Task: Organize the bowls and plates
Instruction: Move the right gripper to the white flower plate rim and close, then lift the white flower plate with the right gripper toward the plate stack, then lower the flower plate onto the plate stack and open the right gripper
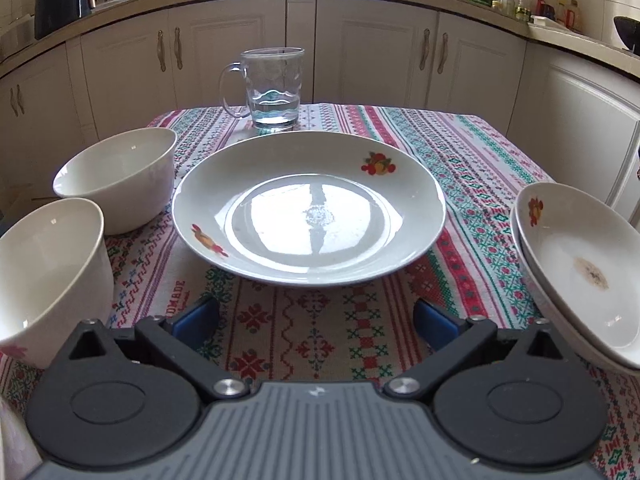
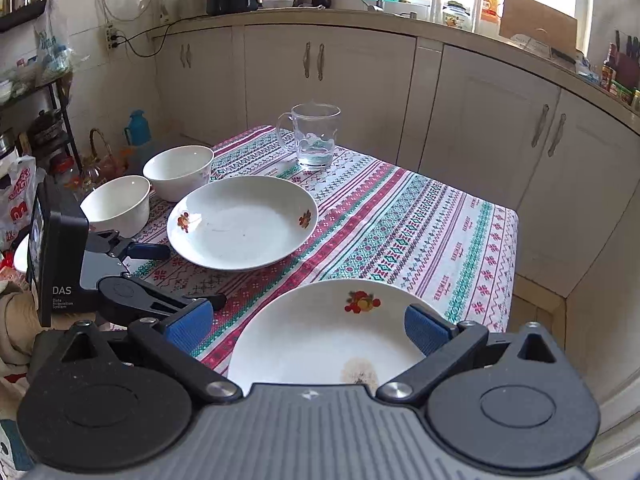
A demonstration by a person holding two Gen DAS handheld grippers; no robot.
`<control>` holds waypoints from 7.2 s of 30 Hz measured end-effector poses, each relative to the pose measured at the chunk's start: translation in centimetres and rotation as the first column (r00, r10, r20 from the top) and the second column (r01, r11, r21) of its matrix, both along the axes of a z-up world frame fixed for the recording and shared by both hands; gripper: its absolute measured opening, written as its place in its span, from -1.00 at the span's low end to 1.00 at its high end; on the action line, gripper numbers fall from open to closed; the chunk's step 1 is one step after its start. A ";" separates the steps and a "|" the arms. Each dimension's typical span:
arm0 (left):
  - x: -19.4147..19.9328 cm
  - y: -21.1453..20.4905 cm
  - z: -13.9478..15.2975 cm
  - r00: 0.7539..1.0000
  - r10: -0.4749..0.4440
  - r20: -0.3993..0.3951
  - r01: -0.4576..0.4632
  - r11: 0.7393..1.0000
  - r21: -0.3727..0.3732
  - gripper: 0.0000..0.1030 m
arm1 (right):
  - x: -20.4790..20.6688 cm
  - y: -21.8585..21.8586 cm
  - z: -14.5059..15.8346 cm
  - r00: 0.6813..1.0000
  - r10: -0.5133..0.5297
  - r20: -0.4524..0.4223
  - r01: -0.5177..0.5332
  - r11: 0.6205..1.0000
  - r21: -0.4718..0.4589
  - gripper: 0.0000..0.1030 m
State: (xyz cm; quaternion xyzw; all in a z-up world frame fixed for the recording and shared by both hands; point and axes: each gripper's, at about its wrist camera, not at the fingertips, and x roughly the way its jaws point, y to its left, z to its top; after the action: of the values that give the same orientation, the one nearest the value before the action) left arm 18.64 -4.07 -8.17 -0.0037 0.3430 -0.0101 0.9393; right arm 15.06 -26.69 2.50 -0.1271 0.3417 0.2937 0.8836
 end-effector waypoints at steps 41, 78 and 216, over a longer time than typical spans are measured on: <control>1.8 0.8 0.7 0.999 -0.031 0.014 0.031 0.999 -0.012 0.95 | 22.2 17.3 -5.6 0.823 0.479 -0.305 -0.533 0.838 -0.121 0.69; 1.5 0.5 0.7 0.997 -0.072 -0.014 0.073 0.995 0.066 0.95 | 25.1 16.7 -6.7 0.724 0.505 -0.470 -0.567 0.824 0.013 0.23; -5.6 -9.6 4.8 0.851 -0.524 -0.040 0.526 0.850 0.043 0.95 | 11.5 -4.9 -4.9 0.925 0.174 -0.337 -0.150 0.984 0.096 0.59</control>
State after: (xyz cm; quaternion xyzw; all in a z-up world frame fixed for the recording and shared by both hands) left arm 13.09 -13.70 -3.34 0.1144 0.3436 -0.2570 0.8960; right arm 26.51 -31.57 -2.40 -0.0715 0.4691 0.3948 0.7867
